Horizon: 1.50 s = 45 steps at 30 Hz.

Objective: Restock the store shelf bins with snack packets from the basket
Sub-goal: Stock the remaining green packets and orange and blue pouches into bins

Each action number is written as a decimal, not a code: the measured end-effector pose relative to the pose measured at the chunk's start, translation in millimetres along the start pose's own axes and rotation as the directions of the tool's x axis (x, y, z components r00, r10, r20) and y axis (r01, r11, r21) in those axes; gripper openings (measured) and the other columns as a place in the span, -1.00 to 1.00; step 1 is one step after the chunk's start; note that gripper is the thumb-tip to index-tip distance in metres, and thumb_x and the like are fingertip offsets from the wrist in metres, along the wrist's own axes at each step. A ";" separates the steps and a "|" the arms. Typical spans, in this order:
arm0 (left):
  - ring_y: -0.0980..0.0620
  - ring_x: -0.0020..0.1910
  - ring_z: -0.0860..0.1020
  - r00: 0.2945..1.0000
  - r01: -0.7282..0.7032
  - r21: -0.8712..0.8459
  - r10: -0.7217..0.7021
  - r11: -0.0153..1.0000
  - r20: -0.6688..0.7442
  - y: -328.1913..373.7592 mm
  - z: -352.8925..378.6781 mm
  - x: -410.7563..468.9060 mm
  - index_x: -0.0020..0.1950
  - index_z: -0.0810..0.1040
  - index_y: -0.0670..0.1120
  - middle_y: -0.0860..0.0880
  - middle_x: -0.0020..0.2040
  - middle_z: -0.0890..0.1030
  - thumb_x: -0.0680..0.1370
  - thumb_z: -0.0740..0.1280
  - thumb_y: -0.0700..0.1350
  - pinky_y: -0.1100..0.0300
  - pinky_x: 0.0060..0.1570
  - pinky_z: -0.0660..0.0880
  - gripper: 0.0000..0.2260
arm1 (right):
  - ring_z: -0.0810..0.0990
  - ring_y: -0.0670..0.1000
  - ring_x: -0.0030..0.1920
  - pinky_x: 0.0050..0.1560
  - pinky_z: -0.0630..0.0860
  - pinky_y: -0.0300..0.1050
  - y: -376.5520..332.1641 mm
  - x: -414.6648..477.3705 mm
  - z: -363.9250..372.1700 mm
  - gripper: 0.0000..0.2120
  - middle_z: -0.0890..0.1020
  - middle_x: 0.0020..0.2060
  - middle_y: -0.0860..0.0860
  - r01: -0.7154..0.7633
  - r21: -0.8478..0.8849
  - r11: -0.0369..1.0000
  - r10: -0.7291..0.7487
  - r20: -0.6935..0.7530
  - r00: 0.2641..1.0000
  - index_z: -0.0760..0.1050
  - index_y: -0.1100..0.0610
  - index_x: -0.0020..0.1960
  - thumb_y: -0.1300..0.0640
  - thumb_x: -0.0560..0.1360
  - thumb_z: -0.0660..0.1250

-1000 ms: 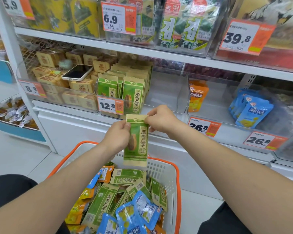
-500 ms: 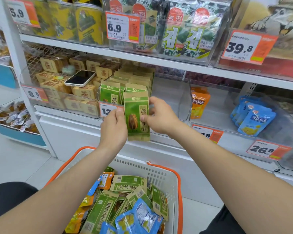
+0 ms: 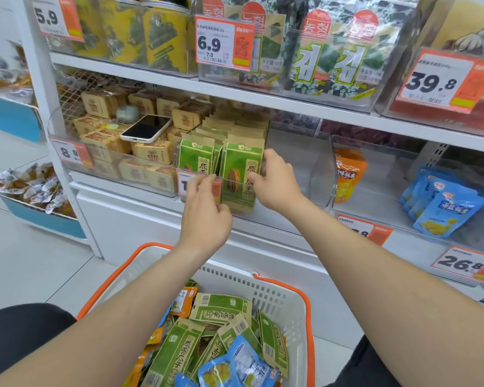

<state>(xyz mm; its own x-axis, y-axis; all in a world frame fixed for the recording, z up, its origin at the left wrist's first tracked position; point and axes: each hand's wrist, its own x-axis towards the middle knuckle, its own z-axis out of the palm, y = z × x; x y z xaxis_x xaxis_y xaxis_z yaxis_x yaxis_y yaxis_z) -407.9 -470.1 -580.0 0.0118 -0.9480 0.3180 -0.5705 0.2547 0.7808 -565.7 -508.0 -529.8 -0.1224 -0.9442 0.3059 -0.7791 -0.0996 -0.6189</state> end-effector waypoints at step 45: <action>-0.10 -0.07 0.34 0.438 -0.400 0.645 -0.482 0.652 0.759 -123.8 3.9 -24.6 0.09 0.37 0.05 -0.05 0.05 0.39 0.55 0.21 -0.36 0.09 -0.18 0.40 -0.70 | 0.58 0.15 0.14 0.00 0.56 0.01 56.1 -143.8 165.9 -0.52 0.57 0.29 0.11 0.791 -0.308 0.528 0.255 0.946 0.199 0.41 0.15 0.46 0.26 0.56 0.40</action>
<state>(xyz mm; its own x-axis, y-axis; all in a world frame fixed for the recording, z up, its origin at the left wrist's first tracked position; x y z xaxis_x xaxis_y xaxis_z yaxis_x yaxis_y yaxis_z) -340.7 -479.0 -686.6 -0.3433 -0.6829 -0.6449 -0.9057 0.4224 0.0348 -489.8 -430.0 -728.5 0.3590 -0.5101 -0.7816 -0.6978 -0.7029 0.1383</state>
